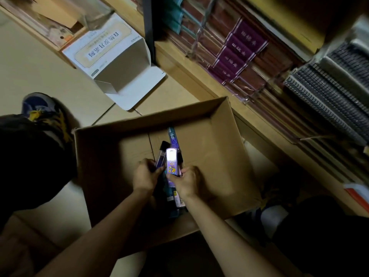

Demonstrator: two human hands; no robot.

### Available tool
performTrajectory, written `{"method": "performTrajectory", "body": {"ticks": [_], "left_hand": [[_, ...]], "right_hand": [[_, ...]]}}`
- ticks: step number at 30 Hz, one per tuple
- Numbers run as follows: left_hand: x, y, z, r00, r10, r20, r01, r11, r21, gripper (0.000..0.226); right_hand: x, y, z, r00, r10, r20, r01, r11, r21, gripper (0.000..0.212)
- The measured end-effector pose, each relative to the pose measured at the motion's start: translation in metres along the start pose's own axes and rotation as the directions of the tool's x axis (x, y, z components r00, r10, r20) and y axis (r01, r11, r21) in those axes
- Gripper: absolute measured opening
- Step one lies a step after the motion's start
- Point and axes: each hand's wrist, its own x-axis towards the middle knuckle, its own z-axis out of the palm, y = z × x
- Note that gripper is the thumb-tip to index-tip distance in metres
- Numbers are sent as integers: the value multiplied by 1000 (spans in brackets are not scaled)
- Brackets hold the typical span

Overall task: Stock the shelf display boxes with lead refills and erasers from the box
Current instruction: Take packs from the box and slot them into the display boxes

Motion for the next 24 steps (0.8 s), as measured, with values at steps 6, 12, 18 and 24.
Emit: {"method": "performTrajectory", "body": {"ticks": [6,12,18,24], "left_hand": [[-18,-7,-3,990,-134,47,142,927,-346,21],[-26,8,-14,988,-98,117,144,856,-497,22],[-46,63,-18,946,101,309,77,854,-515,12],[-80,114,-42,888,378,263,-171,802,-573,19]], "right_hand": [[-1,3,-5,972,94,215,-162,931,327,40],[-1,4,-49,968,12,251,-150,828,541,31],[-12,-35,-103,960,-144,241,-88,661,745,20],[-38,-75,-142,922,-326,211,-33,475,879,25]]}}
